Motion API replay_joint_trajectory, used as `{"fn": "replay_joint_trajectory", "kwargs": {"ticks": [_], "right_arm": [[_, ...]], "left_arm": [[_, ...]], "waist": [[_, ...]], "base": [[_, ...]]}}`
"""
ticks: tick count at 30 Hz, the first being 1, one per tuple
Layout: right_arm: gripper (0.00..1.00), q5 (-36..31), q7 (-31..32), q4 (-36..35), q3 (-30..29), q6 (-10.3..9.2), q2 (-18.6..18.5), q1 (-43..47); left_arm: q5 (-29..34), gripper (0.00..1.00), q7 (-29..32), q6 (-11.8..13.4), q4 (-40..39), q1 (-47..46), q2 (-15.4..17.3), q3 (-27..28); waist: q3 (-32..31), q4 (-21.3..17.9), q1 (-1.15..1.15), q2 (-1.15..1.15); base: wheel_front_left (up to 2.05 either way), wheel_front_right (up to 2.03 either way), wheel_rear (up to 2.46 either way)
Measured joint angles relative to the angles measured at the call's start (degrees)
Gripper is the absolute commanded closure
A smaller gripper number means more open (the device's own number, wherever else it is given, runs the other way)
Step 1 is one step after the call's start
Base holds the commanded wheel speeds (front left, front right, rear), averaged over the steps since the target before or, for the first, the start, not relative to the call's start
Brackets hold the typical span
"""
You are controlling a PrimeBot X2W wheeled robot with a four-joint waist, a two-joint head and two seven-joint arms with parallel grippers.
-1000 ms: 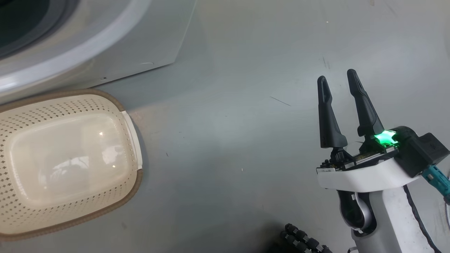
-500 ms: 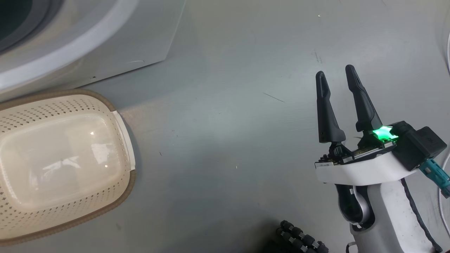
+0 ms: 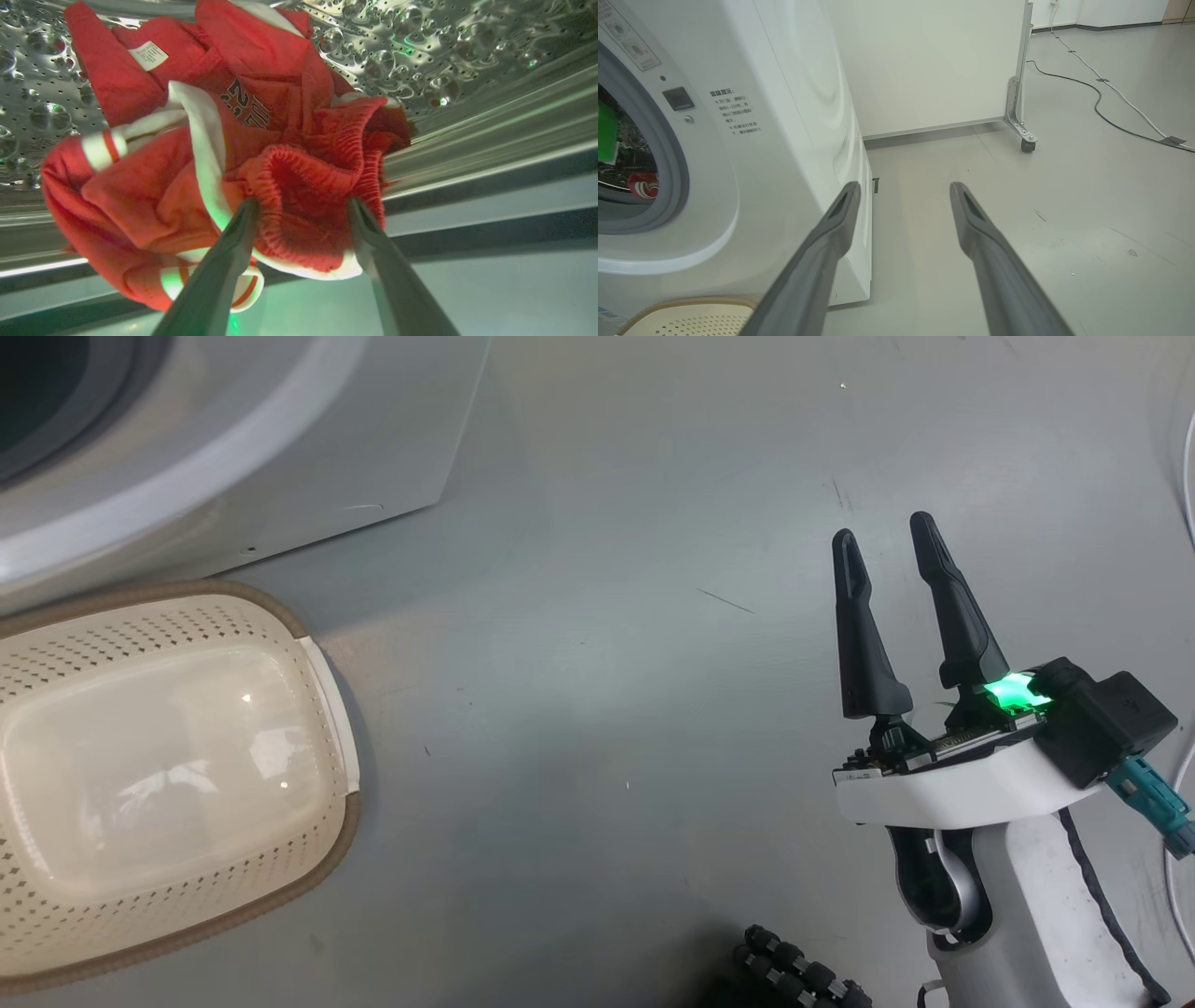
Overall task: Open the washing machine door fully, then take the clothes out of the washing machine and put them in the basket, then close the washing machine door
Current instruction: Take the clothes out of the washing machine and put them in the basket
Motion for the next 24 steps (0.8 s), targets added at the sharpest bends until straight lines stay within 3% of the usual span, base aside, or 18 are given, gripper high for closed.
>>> {"fn": "replay_joint_trajectory", "kwargs": {"ticks": [1, 2, 3, 5, 15, 24], "right_arm": [[0.00, 0.0, 0.0, 0.0, 0.0, 0.00, 0.0, 0.0], [0.00, 0.0, 0.0, 0.0, 0.0, 0.00, 0.0, 0.0], [0.00, 0.0, 0.0, 0.0, 0.0, 0.00, 0.0, 0.0], [0.00, 0.0, 0.0, 0.1, 0.0, 0.00, 0.0, 0.0], [0.00, 0.0, 0.0, 0.0, -0.5, 0.00, 0.0, -0.2], [0.00, -0.4, 0.0, 0.0, -2.2, 0.00, 0.0, -0.5]], "left_arm": [[0.0, 0.11, 0.5, 0.0, 0.1, 0.0, 0.1, -0.2], [0.0, 0.27, 0.9, 0.0, 0.3, 0.0, 0.1, -0.4], [0.0, 0.57, 1.3, 0.0, 0.5, 0.0, 0.2, -0.5], [0.0, 1.00, 2.0, 0.0, 1.0, 0.0, 0.3, -0.5], [-1.1, 1.00, 3.4, 0.0, 1.2, 0.0, 0.3, 0.1], [-1.4, 1.00, -2.4, -0.3, -1.0, 0.7, -0.5, 0.5]], "waist": [[0.0, 0.0, 0.00, 0.00], [-0.1, 0.0, 0.00, 0.00], [-0.1, 0.0, 0.00, 0.00], [-0.2, -0.1, 0.00, 0.00], [-0.3, -0.1, 0.00, 0.00], [-0.5, 0.9, 0.00, 0.00]], "base": [[0.00, 0.00, 0.00], [0.00, 0.00, 0.00], [0.00, 0.00, 0.00], [0.00, 0.00, 0.00], [0.00, 0.00, 0.00], [0.00, 0.00, 0.00]]}}
